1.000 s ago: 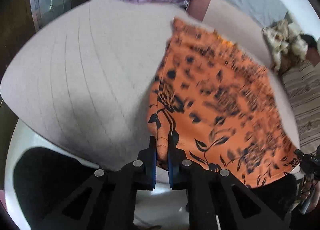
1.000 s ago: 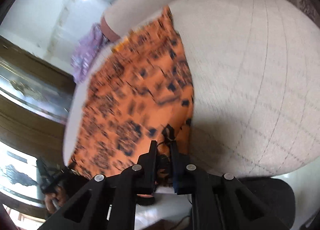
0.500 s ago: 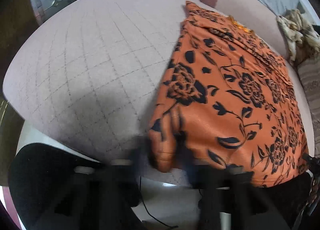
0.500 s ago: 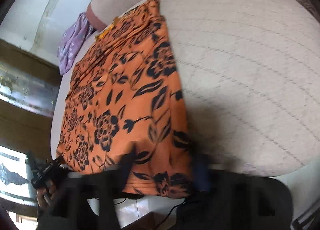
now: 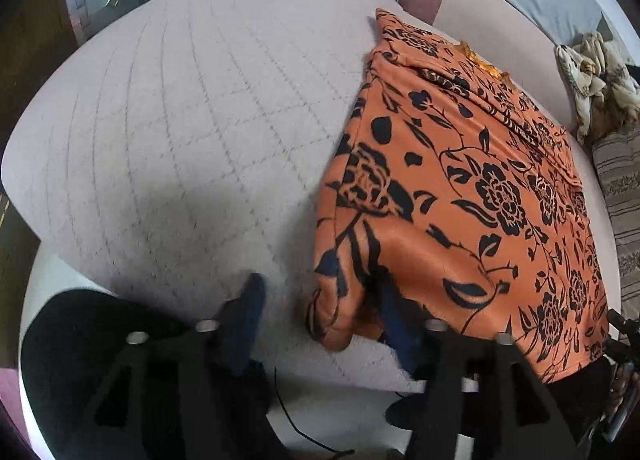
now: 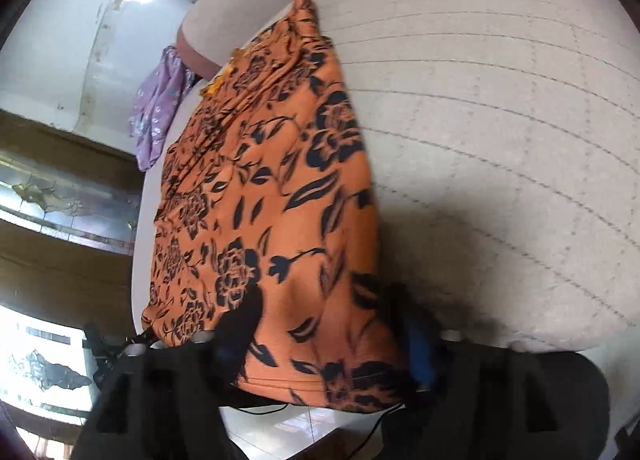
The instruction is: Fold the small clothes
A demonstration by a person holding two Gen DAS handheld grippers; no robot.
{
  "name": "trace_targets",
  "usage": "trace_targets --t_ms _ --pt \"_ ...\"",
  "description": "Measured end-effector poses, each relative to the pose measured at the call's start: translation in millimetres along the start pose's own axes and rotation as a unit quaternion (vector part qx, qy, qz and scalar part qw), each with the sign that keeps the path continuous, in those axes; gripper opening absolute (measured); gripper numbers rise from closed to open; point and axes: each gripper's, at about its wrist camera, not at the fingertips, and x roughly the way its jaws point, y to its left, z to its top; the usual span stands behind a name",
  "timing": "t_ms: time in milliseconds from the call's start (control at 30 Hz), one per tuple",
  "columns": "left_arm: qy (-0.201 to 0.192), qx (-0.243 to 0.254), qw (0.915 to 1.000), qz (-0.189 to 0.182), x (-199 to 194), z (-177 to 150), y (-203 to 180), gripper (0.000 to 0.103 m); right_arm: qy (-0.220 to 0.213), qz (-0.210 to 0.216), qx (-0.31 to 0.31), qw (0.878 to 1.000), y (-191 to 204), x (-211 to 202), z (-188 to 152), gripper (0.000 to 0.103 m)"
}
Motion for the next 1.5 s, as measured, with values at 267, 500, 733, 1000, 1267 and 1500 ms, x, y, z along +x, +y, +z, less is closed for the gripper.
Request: trace_targets --t_ms 267,500,733,1000,1267,1500 --pt "-0.039 0.006 0.9976 -0.057 -39 23 -10 0.007 -0.009 0.021 0.008 1.0 6 -7 12 0.006" --pt "0.032 -0.004 0.9991 -0.027 9 18 -3 0.008 0.005 0.034 0.046 0.998 -15 4 13 0.006" --pt "-0.027 0.03 0.9983 -0.041 -16 40 -15 0.008 -0.023 0.091 0.025 0.995 0 -10 26 0.006" --pt "-0.034 0.047 0.9968 -0.056 -15 78 -32 0.008 -0.004 0.11 0.045 0.993 -2 16 46 0.006" --pt "-0.162 0.061 0.9829 -0.063 11 254 -98 0.027 -0.141 0.178 -0.005 0.974 60 0 223 0.009" --pt "-0.121 0.037 0.9918 0.017 83 279 -91 0.078 -0.146 0.07 0.048 0.986 37 70 259 0.079"
